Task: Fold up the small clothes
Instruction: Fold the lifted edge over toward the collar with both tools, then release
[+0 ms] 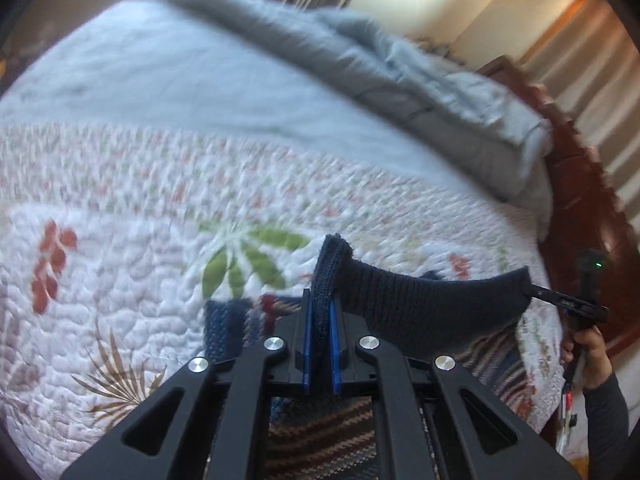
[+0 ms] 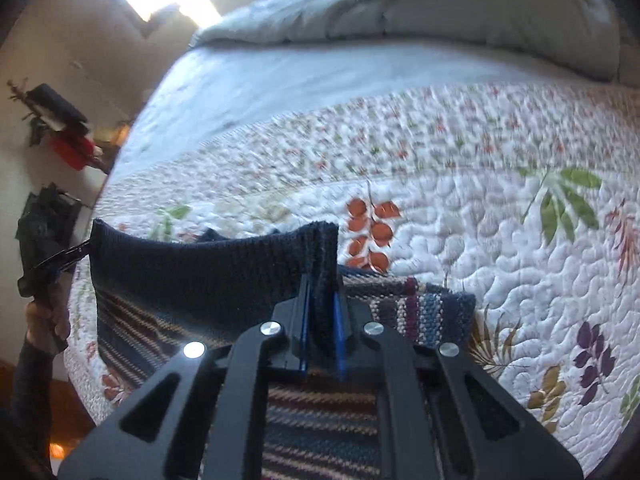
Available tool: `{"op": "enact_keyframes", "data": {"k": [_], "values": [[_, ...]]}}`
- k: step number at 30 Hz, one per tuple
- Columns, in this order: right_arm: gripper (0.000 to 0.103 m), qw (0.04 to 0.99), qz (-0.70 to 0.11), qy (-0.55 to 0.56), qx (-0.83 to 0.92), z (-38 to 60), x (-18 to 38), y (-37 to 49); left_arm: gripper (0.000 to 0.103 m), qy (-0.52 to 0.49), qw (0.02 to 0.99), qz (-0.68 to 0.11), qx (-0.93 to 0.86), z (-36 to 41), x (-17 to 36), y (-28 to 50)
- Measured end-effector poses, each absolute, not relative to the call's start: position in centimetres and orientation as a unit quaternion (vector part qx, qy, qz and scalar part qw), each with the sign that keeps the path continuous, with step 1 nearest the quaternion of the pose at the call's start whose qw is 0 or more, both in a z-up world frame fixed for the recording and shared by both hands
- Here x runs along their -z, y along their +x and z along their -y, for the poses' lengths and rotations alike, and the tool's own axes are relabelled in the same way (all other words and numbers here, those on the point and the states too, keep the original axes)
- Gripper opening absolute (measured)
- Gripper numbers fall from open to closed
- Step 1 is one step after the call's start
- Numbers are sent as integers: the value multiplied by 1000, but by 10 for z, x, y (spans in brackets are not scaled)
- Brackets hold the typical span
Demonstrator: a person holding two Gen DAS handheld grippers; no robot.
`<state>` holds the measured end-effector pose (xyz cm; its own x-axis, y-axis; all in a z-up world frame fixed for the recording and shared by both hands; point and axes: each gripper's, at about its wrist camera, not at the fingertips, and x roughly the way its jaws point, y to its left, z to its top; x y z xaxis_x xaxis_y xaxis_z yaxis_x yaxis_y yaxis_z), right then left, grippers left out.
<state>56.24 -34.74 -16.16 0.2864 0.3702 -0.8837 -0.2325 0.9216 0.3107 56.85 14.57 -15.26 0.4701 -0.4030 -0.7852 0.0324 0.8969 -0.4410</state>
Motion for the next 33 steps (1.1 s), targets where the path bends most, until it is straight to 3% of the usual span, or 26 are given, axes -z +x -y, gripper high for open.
{"op": "enact_keyframes", "data": {"k": [3, 15, 25, 33], "values": [[9, 793, -583, 63, -167, 343, 187, 573, 7, -185, 819, -534, 96, -141, 189, 585], [9, 793, -591, 68, -129, 346, 203, 604, 7, -185, 820, -537, 73, -135, 186, 626], [9, 791, -597, 70, -113, 348, 234, 610, 7, -193, 800, -566, 55, -143, 237, 630], [9, 790, -601, 68, -104, 347, 249, 610, 8, -175, 802, -569, 49, -139, 245, 630]]}}
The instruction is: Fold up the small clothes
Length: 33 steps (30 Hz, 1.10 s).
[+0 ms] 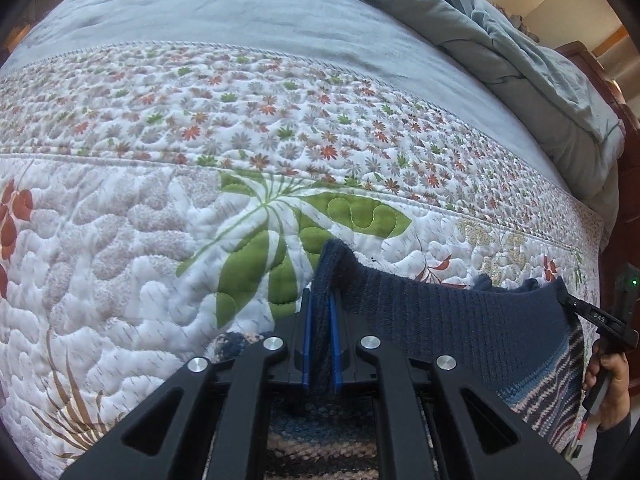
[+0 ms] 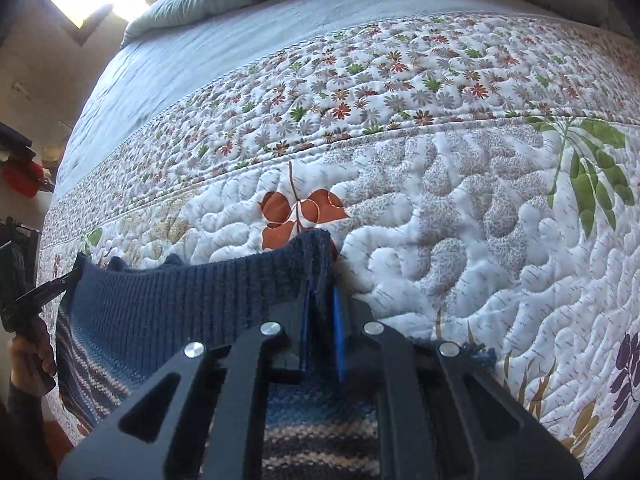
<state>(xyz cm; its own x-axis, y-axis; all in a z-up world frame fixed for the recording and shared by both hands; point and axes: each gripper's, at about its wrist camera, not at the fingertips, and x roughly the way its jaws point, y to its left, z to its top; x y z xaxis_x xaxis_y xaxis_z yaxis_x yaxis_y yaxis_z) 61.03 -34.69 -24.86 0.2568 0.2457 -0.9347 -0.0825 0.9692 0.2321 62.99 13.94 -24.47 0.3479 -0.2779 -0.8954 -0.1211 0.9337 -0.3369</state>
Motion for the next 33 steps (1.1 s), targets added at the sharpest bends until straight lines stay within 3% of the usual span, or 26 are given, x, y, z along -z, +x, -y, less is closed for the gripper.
{"op": "enact_keyframes", "data": {"k": [9, 17, 19, 20, 22, 24, 26, 33], "values": [[8, 819, -558, 83, -104, 350, 226, 609, 8, -193, 833, -515, 63, -146, 212, 627], [9, 809, -576, 85, -84, 351, 250, 616, 8, -182, 811, -555, 38, -142, 248, 638], [13, 806, -580, 84, -88, 349, 252, 616, 9, -177, 808, -561, 37, -140, 251, 637], [17, 806, -579, 82, -90, 349, 251, 614, 12, -179, 807, -562, 37, -141, 249, 636], [45, 812, -569, 84, -96, 350, 239, 609, 25, -189, 805, -561, 36, -145, 242, 633], [46, 827, -549, 78, -96, 354, 219, 599, 32, -187, 820, -540, 33, -151, 222, 622], [46, 836, -532, 69, -116, 355, 195, 580, 47, -181, 836, -516, 45, -153, 200, 605], [42, 830, -531, 76, -150, 370, 182, 482, 51, -176, 856, -468, 127, -140, 164, 497]]}}
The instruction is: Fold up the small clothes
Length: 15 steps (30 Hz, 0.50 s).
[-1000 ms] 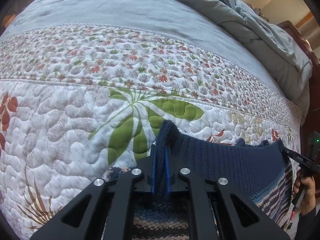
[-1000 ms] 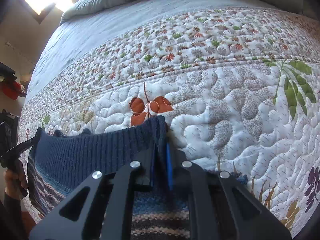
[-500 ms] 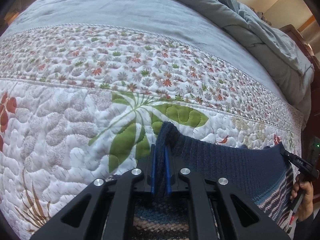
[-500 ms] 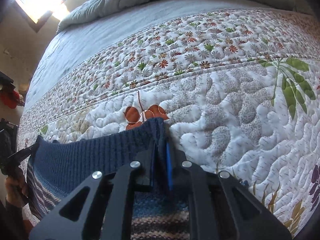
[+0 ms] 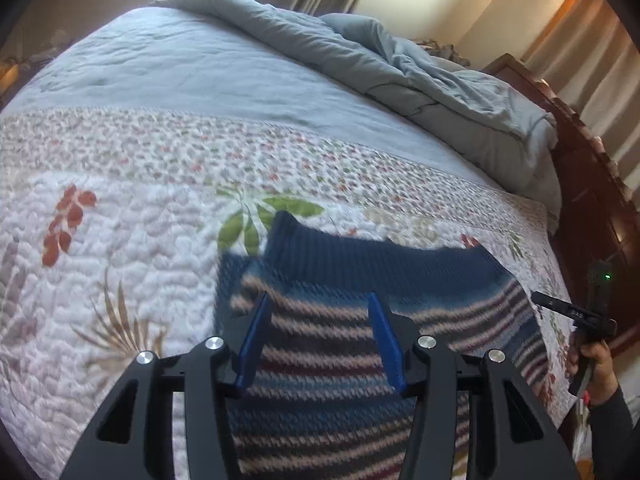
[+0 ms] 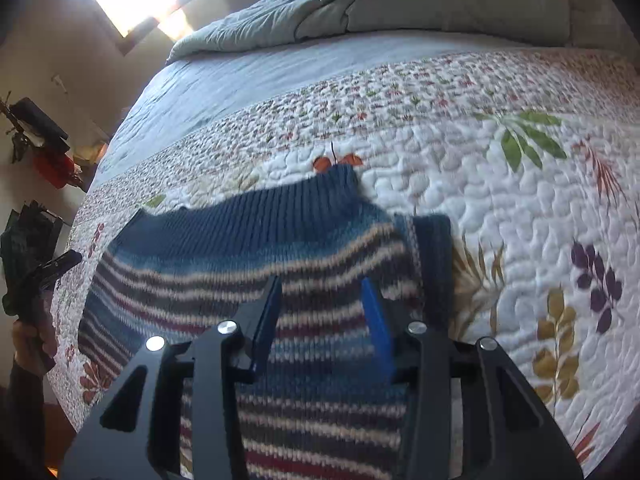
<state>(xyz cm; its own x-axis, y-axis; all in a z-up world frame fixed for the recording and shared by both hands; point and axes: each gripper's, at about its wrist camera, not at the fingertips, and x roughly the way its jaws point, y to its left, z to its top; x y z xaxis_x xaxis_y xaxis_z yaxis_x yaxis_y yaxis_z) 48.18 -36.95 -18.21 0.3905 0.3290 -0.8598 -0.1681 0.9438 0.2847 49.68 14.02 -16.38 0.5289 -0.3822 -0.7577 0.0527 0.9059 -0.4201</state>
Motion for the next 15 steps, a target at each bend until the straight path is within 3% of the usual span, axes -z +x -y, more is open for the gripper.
{"op": "enact_keyframes", "data": {"k": [3, 9, 11, 13, 15], "values": [[41, 829, -537, 82, -135, 383, 196, 457, 51, -175, 843, -490, 134, -129, 185, 468], [25, 822, -550, 98, -109, 402, 222, 452, 51, -152, 837, -513, 120, -126, 229, 459], [26, 823, -548, 106, -104, 402, 218, 451, 51, -143, 843, -505, 116, -124, 226, 456], [36, 833, -534, 108, -99, 401, 203, 441, 51, -134, 851, -497, 103, -122, 217, 451], [39, 853, -507, 67, -100, 382, 185, 419, 62, -89, 869, -481, 77, -114, 202, 439]]}}
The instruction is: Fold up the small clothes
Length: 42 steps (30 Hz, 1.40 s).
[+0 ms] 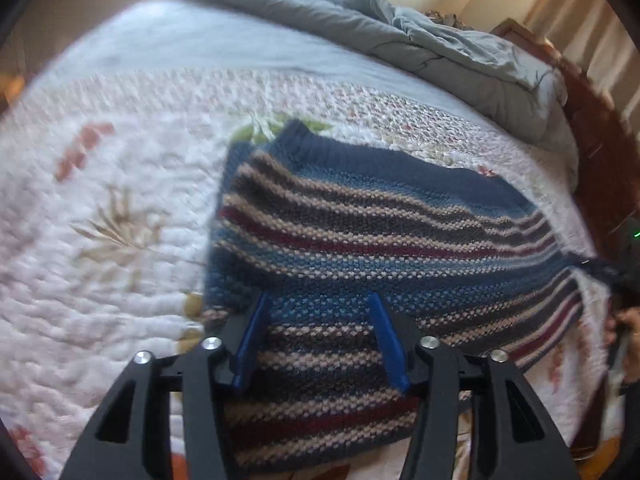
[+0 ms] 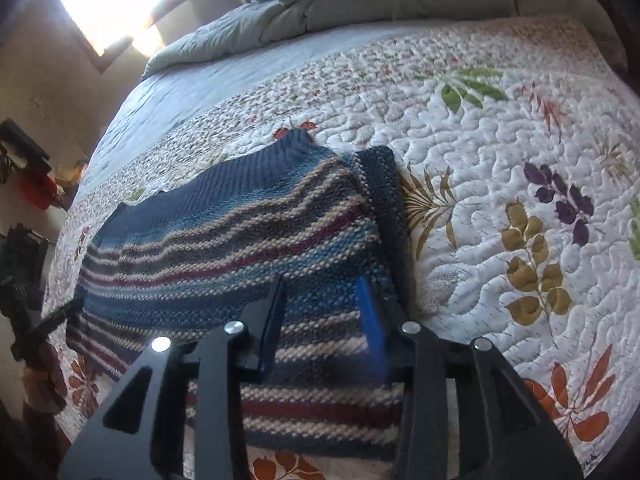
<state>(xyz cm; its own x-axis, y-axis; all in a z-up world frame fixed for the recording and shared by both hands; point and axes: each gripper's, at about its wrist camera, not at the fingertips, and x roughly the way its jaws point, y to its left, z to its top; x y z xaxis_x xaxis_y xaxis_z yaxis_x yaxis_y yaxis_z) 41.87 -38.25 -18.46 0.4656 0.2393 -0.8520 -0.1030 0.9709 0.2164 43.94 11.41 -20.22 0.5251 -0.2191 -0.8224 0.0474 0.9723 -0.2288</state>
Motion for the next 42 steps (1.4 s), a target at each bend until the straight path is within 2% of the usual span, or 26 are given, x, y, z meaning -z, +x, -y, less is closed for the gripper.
{"op": "enact_keyframes", "data": {"k": [1, 5, 7, 8, 14, 16, 18, 20, 23, 29, 35, 42], "values": [[39, 859, -498, 47, -108, 370, 180, 408, 68, -47, 882, -465, 58, -106, 193, 430], [40, 868, -468, -13, -163, 298, 174, 354, 68, 21, 896, -441, 50, -90, 179, 409], [47, 868, -456, -30, -194, 258, 177, 330, 69, 45, 900, -431, 53, -84, 174, 400], [47, 866, -450, -45, -215, 234, 179, 318, 71, 58, 902, -425, 54, -82, 171, 396], [67, 854, -398, -184, -280, 121, 190, 275, 82, 81, 909, -406, 47, -96, 156, 384], [78, 850, -376, -224, -295, 92, 195, 262, 85, 85, 910, -403, 44, -100, 155, 384], [85, 844, -355, -259, -308, 68, 200, 252, 89, 85, 910, -404, 43, -106, 155, 385], [87, 836, -341, -290, -317, 47, 206, 244, 93, 85, 907, -411, 39, -115, 157, 390], [91, 828, -321, -334, -316, 22, 214, 234, 99, 53, 899, -431, 46, -138, 162, 399], [91, 815, -281, -416, -290, -11, 233, 224, 99, -102, 856, -495, 110, -200, 186, 441], [91, 807, -262, -452, -275, -22, 246, 219, 99, -249, 787, -531, 189, -226, 219, 493], [91, 808, -246, -467, -262, -25, 260, 215, 99, -265, 755, -565, 203, -214, 249, 525]]}}
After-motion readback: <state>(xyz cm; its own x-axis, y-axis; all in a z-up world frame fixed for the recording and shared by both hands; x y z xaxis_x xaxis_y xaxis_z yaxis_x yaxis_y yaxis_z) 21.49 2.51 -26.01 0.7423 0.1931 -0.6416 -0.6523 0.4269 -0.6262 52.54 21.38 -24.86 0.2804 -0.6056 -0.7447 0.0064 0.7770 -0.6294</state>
